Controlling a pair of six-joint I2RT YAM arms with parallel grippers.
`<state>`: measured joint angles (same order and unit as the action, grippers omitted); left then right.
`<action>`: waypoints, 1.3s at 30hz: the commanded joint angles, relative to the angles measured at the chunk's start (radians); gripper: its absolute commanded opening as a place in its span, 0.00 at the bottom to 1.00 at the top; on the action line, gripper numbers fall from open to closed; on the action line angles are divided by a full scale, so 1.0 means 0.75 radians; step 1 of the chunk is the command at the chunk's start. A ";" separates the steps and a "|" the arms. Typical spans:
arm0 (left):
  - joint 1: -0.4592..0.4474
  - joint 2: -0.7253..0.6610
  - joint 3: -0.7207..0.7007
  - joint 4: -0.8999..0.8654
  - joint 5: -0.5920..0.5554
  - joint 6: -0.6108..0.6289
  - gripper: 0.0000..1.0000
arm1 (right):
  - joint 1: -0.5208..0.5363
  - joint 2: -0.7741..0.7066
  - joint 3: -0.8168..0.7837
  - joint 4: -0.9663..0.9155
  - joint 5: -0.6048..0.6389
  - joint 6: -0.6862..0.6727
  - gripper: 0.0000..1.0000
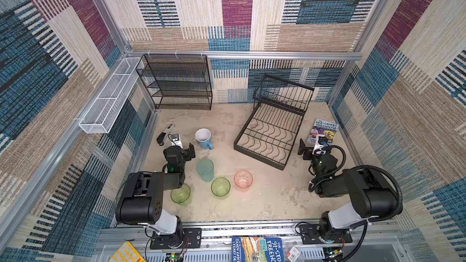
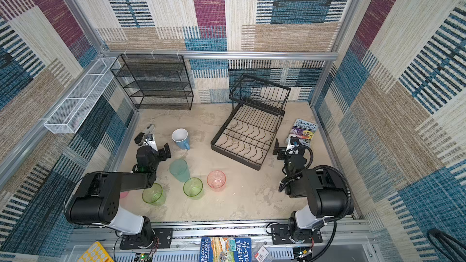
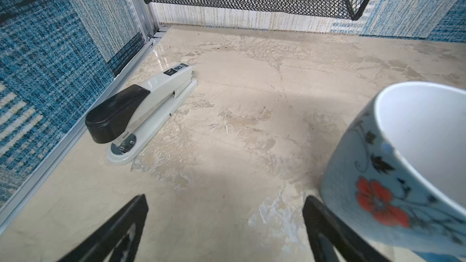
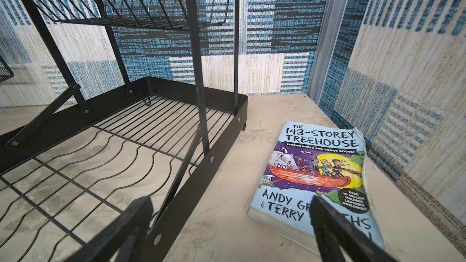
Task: Load cups into a dish rack
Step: Rotate the dish rack at the top-center of the table.
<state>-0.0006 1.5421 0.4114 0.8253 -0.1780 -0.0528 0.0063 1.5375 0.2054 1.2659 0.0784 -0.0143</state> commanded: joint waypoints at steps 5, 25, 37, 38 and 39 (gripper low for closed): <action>0.001 -0.003 0.010 0.005 -0.004 0.034 0.99 | 0.001 -0.005 0.001 0.036 -0.014 0.006 1.00; -0.006 -0.001 0.014 0.002 -0.016 0.037 0.99 | 0.000 -0.001 0.006 0.030 -0.015 0.005 1.00; -0.008 -0.002 0.012 0.002 -0.018 0.040 0.99 | 0.000 -0.002 0.004 0.031 -0.016 0.005 1.00; -0.008 -0.001 0.012 0.002 -0.018 0.040 0.99 | 0.001 -0.004 0.002 0.033 -0.015 0.005 1.00; -0.009 -0.003 0.012 0.004 -0.018 0.040 0.99 | 0.000 -0.003 0.002 0.032 -0.015 0.006 1.00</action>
<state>-0.0067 1.5425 0.4156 0.8242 -0.1818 -0.0456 0.0063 1.5375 0.2054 1.2659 0.0784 -0.0143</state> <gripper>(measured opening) 0.990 0.998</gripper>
